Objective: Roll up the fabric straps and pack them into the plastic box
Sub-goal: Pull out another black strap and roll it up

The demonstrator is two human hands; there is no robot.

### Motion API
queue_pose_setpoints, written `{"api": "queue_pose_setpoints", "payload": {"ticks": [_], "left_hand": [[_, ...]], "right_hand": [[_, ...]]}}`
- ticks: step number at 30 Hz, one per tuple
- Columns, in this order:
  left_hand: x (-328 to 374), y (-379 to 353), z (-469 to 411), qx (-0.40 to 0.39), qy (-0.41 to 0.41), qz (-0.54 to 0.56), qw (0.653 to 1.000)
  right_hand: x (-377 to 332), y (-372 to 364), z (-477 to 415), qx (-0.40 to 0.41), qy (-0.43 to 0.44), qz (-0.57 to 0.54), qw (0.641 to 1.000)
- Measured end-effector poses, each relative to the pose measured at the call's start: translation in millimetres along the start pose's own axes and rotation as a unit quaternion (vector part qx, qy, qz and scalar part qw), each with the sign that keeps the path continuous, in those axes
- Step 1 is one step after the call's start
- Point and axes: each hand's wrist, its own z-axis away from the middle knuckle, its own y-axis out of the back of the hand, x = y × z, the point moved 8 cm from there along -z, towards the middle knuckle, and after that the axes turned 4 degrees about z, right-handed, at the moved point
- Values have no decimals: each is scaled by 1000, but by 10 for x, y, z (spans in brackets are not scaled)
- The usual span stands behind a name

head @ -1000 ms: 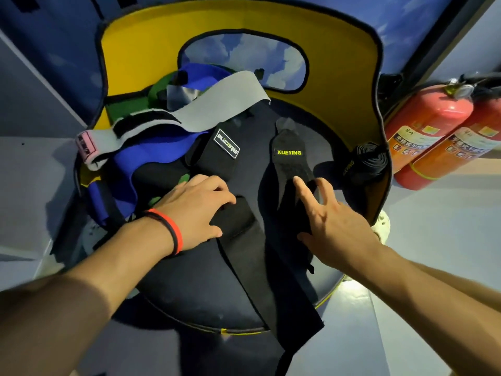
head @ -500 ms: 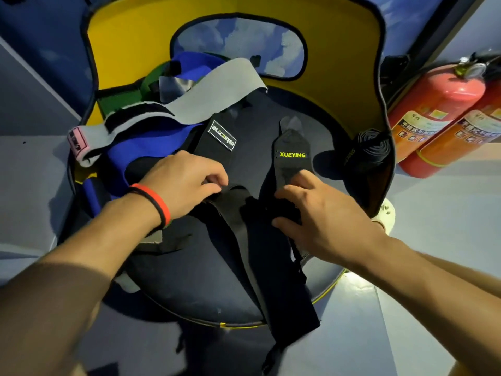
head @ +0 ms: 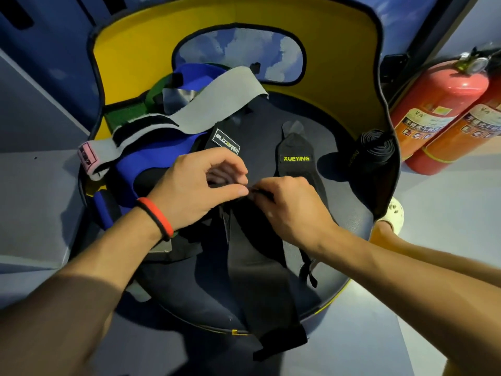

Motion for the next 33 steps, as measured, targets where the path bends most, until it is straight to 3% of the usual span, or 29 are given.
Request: {"api": "queue_pose_setpoints", "payload": {"ticks": [4, 8, 10, 13, 16, 25, 33], "left_hand": [[-256, 17, 59, -48, 94, -72, 992], [-304, 51, 68, 56, 135, -43, 988], [-301, 37, 66, 103, 151, -16, 983], [-298, 36, 48, 149, 157, 59, 975], [-295, -5, 17, 128, 144, 116, 974], [-47, 49, -25, 145, 46, -36, 988], [88, 27, -6, 134, 25, -181, 974]], "right_hand": [[216, 145, -67, 32, -111, -139, 984], [228, 273, -16, 78, -145, -293, 942], [166, 213, 26, 62, -149, -390, 907], [197, -25, 58, 4, -169, -449, 877], [193, -128, 100, -30, -178, -442, 879], [186, 56, 26, -38, -147, -303, 941], [160, -12, 50, -119, -198, -318, 919]]}}
